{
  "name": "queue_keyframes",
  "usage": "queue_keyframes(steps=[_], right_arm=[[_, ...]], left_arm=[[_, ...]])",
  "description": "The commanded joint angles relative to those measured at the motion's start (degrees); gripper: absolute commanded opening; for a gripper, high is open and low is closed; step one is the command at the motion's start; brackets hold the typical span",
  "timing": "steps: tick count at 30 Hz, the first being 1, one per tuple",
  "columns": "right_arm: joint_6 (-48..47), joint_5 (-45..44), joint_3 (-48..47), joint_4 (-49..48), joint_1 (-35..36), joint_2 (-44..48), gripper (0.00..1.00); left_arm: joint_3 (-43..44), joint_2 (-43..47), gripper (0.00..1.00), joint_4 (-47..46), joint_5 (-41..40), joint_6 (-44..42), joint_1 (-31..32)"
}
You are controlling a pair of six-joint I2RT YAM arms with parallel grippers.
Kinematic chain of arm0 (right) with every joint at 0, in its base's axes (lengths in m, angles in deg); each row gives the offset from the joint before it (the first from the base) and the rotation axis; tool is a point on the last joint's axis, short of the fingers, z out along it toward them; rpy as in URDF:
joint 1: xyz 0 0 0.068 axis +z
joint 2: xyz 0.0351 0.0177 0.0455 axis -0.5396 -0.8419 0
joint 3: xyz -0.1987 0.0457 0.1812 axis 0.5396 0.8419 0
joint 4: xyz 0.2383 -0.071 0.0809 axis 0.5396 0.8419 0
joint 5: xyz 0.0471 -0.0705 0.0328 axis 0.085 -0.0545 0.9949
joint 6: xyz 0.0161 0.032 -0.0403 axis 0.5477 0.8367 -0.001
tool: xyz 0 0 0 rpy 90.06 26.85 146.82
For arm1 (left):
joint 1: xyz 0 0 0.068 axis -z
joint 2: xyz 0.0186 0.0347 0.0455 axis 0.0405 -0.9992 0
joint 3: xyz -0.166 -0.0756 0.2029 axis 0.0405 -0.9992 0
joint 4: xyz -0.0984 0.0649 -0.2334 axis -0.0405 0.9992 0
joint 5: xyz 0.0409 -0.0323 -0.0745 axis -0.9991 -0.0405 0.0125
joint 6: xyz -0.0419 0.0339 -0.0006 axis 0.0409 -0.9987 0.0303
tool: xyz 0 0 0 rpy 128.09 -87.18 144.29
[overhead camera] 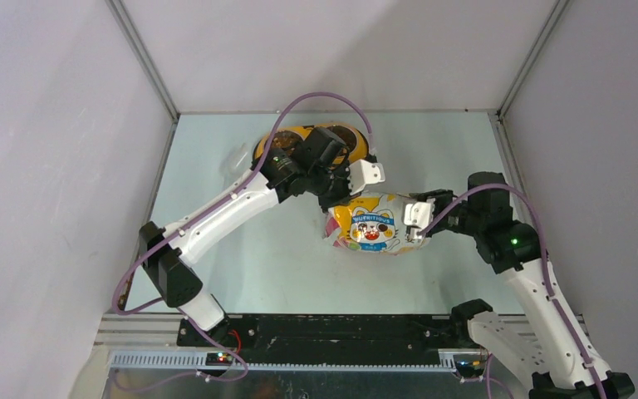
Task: Serve the pet food
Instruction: Close the pet food bag at the center of the board.
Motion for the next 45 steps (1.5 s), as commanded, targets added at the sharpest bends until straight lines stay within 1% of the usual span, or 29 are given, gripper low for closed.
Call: queue_keyframes(steps=[1, 8, 13, 17, 19, 20, 21, 22, 26, 31, 32, 34, 35, 36, 37, 39, 42, 45], right_arm=[[-2.51, -2.21, 1.01, 0.23, 1.91, 2.17, 0.38], [-2.63, -7.71, 5.65, -3.77, 4.29, 3.56, 0.36], [-0.82, -11.41, 6.38, -7.36, 5.34, 3.80, 0.29], [0.25, -13.62, 6.41, -8.51, 6.08, 3.96, 0.19], [0.31, -14.76, 6.41, -8.70, 6.56, 3.99, 0.12], [0.32, -15.44, 6.41, -8.76, 6.67, 3.99, 0.06], [0.33, -15.78, 6.41, -8.79, 6.91, 3.93, 0.02], [0.38, -16.29, 6.41, -8.79, 7.12, 3.88, 0.00], [0.86, -17.15, 6.32, -8.63, 7.54, 3.43, 0.00], [6.89, -15.37, 4.08, -10.07, 7.34, 2.65, 0.00], [7.51, -15.04, 3.41, -9.85, 7.28, 2.46, 0.00], [8.24, -14.36, 2.48, -9.67, 7.06, 2.24, 0.08], [8.42, -13.91, 2.20, -9.49, 6.83, 2.22, 0.17], [8.51, -13.52, 1.88, -9.33, 6.63, 2.19, 0.22], [8.46, -12.74, 1.77, -8.92, 6.55, 2.30, 0.30], [8.72, -11.64, 1.67, -8.78, 6.52, 2.47, 0.39], [8.85, -10.51, 1.62, -8.72, 6.55, 2.32, 0.42], [8.80, -9.93, 1.51, -9.09, 7.04, 1.70, 0.43]], left_arm=[[3.26, 0.53, 0.00, -1.57, -2.66, 0.31, -0.39], [3.34, 0.49, 0.00, -1.54, -2.91, 0.25, -0.26], [3.52, 0.21, 0.00, -1.26, -2.98, 0.16, -0.05], [3.59, 0.07, 0.00, -1.29, -3.07, 0.16, 0.02], [3.59, 0.13, 0.00, -1.29, -3.08, 0.21, 0.00], [3.63, 0.07, 0.00, -1.29, -3.08, 0.19, -0.02], [3.71, 0.02, 0.00, -1.22, -3.08, 0.16, 0.03], [3.73, -0.05, 0.00, -1.17, -3.13, 0.21, -0.01], [4.05, -0.23, 0.00, -1.03, -3.17, 0.08, 0.01], [4.20, -0.23, 0.00, -0.95, -3.43, 0.08, -0.02], [4.20, -0.22, 0.00, -0.92, -3.43, 0.03, 0.03], [4.20, -0.12, 0.00, -0.90, -3.51, 0.08, 0.00], [4.16, 0.01, 0.00, -1.00, -3.56, 0.12, -0.02], [4.08, 0.07, 0.00, -1.02, -3.64, 0.09, 0.03], [4.01, 0.14, 0.00, -1.04, -3.67, 0.08, -0.01], [3.86, 0.28, 0.00, -1.14, -3.74, 0.09, -0.02], [3.77, 0.37, 0.00, -1.26, -3.72, 0.09, 0.04], [3.75, 0.32, 0.00, -1.17, -3.65, 0.15, 0.00]])
